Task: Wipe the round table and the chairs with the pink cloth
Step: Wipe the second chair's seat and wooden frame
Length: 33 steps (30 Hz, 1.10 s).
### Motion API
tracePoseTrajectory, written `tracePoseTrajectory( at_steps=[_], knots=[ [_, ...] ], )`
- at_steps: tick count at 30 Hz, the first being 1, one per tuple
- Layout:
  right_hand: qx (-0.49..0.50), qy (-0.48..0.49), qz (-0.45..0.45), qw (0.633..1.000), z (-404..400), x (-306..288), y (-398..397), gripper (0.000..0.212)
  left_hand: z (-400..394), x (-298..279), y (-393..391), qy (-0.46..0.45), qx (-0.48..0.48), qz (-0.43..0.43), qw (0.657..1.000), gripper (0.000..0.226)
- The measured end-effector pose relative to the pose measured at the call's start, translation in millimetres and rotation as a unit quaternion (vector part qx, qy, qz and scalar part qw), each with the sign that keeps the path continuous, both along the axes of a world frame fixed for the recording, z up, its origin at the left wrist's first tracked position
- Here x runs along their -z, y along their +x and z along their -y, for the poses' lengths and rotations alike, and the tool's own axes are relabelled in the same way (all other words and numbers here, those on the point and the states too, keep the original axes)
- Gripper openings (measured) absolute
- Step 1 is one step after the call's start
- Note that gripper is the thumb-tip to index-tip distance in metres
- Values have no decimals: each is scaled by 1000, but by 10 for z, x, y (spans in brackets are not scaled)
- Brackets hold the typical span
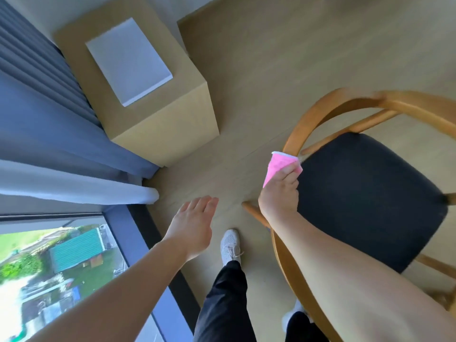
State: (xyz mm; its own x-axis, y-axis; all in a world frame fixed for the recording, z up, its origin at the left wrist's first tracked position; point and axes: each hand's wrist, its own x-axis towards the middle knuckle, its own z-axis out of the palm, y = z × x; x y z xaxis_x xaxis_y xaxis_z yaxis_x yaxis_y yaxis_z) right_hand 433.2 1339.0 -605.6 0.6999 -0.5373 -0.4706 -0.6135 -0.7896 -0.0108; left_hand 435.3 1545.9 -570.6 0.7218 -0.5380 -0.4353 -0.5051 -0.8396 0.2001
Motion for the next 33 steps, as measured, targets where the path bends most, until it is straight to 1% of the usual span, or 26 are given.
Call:
tracePoseTrajectory(
  at_steps=[2,6,10,13,16,20,22,23,26,29,31,33],
  knots=[
    [24,4,1,1000,7,-31,66,97,13,-21,217,2,19,-2,1000,67],
    [-28,-8,36,999,111,-75,-76,103,303,-7,449,-3,60,-2,998,66],
    [-76,10,65,995,328,-249,-274,92,760,-32,395,-37,75,-11,996,58],
    [-124,17,82,989,577,-473,-484,77,1135,-96,307,-69,24,-27,997,57],
    [-173,33,75,982,851,-705,-762,66,1487,-79,244,-82,-47,-5,995,66],
    [-213,41,49,975,1141,-989,-1114,62,1879,-2,128,-30,-98,23,994,93],
    [-233,35,54,970,1245,-1127,-1264,63,1987,25,68,3,-105,40,994,108],
    [-245,30,58,967,1298,-1194,-1338,63,2019,36,36,18,-106,49,993,111],
    [-281,12,63,958,1441,-1362,-1564,66,2046,60,-81,50,-116,58,990,107],
    [-314,9,68,947,1553,-1451,-1743,66,2062,68,-153,46,-140,44,988,102],
    [-323,29,71,943,1591,-1467,-1809,60,2081,75,-150,31,-166,22,985,100],
    [-334,52,68,939,1602,-1458,-1818,49,2093,82,-120,24,-188,3,982,97]
  ],
)
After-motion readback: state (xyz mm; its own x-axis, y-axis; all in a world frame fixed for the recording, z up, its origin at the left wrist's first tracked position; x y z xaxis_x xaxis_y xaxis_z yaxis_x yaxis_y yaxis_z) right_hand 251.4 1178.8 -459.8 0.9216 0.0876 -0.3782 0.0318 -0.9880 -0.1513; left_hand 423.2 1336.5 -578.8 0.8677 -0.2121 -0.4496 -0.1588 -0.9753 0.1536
